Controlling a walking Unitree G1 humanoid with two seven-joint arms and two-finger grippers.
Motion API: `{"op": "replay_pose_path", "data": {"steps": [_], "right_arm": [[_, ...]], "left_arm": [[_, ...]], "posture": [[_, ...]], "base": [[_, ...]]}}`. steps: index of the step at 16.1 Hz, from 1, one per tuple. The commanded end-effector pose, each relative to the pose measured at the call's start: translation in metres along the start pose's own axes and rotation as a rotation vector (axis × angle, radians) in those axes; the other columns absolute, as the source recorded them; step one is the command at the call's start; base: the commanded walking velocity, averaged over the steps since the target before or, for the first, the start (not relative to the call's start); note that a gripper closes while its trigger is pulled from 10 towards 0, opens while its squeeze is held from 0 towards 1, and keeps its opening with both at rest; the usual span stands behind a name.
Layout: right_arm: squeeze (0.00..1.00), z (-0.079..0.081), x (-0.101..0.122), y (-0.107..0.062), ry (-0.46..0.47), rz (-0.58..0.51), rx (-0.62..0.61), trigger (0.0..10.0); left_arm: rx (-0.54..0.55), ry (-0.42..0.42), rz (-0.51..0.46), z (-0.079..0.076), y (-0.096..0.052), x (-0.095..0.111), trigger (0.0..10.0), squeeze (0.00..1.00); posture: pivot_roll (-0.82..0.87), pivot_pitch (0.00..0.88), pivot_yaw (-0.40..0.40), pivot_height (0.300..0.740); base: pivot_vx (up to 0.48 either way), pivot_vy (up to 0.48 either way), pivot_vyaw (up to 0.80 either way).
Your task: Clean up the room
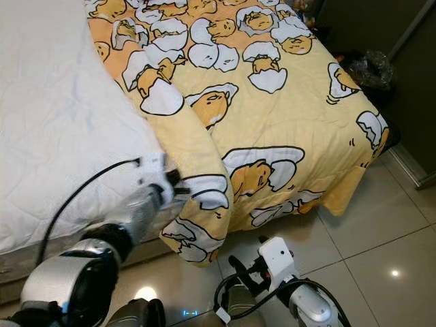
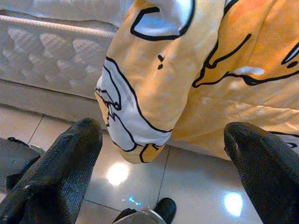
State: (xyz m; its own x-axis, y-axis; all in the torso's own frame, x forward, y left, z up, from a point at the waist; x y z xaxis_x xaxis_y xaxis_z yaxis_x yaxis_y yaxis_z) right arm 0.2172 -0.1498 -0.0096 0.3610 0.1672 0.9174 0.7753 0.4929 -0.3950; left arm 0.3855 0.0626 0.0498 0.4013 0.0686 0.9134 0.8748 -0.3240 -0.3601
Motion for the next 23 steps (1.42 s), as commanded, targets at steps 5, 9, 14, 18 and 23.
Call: {"op": "replay_pose_path", "data": {"steps": [5,9,14,18,23], "right_arm": [[0.0,-0.001,-0.003,-0.002,0.009,0.016,-0.013,10.0],[0.0,0.0,-0.003,-0.001,0.013,0.019,-0.01,10.0],[0.0,0.003,-0.004,0.0,0.02,0.027,-0.004,10.0],[0.0,0.005,-0.004,-0.001,0.024,0.024,-0.012,10.0],[0.0,0.004,-0.004,-0.005,0.029,0.012,-0.031,10.0]], "left_arm": [[-0.263,0.444,-0.368,-0.094,-0.004,0.062,10.0,0.0],[-0.458,0.688,-0.322,-0.141,-0.012,0.027,10.0,0.0],[-0.584,0.821,-0.23,-0.165,-0.022,-0.019,10.0,0.0],[-0.308,0.567,-0.296,-0.098,-0.007,0.025,10.0,0.0],[0.018,0.188,-0.384,0.023,-0.018,0.068,10.0,1.0]], "posture": [[-0.3,0.201,-0.014,0.731],[-0.29,0.2,-0.006,0.731],[-0.3,0.202,0.005,0.731],[-0.3,0.205,0.007,0.731],[-0.29,0.214,-0.007,0.731]], "base": [[0.0,0.0,0.0],[0.0,0.0,0.0],[0.0,0.0,0.0],[0.0,0.0,0.0],[0.0,0.0,0.0]]}}
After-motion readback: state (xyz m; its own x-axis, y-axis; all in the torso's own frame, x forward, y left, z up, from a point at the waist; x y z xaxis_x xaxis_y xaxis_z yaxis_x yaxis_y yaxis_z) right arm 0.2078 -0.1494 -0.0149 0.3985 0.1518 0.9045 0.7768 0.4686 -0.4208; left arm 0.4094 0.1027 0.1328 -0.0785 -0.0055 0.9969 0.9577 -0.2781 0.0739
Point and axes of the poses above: a point about 5 cm out from each wrist's last joint towards the gripper, its own y axis pointing out of the wrist towards the gripper, its own x axis along the axis of the wrist's last joint, z = x × y, the point moved 4 cm from there along y, pointing out of the wrist towards the gripper, and after that the axes turned 4 degrees about y, right-handed, at the moved point
